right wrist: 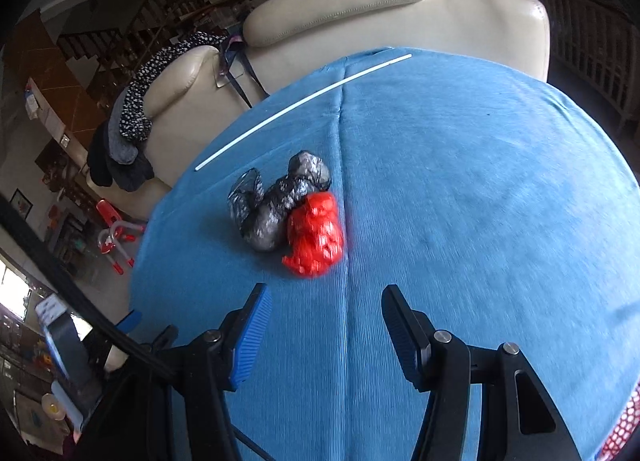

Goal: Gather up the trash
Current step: 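Grasp the black plastic bag with the left tool while the right tool grasps the red bag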

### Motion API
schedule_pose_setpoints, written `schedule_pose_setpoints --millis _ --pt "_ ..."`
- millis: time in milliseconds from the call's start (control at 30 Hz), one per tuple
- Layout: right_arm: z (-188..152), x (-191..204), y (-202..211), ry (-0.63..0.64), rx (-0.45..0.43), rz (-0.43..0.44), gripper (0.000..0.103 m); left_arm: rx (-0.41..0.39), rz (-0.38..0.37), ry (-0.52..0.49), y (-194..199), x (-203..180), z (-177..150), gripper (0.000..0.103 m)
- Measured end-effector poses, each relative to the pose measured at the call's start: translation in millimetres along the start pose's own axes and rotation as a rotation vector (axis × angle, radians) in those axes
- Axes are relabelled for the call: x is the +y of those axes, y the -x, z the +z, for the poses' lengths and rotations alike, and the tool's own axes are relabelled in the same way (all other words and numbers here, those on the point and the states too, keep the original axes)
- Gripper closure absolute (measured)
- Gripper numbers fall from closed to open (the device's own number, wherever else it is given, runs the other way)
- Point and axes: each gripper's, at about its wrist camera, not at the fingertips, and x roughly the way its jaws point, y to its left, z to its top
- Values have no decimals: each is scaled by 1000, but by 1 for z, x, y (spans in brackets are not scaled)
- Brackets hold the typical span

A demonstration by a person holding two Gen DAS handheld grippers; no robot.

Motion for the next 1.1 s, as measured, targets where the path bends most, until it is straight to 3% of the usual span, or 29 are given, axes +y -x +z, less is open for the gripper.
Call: schedule_pose_setpoints --millis 333,400,467,733,1000,1067,1100 --pt "41 6 -88 -26 90 14 42 -37 -60 -34 -13 15 40 34" --pt "43 9 -108 -23 120 12 56 -48 -96 -53 -12 10 53 34" --pt "42 13 -116 0 122 8 59 -56 -145 -72 -12 3 67 34" --pt "27 -17 -71 -16 31 28 60 -44 -347 -141 -33 -59 116 34" --pt "-11 -61 -26 -84 26 16 60 33 -392 -191 -69 -123 135 34" --pt "-20 -65 -19 -103 23 21 60 88 -385 -148 -81 -123 132 59" --pt "-24 -66 -17 -103 19 17 60 107 -395 -118 -83 -120 130 66"
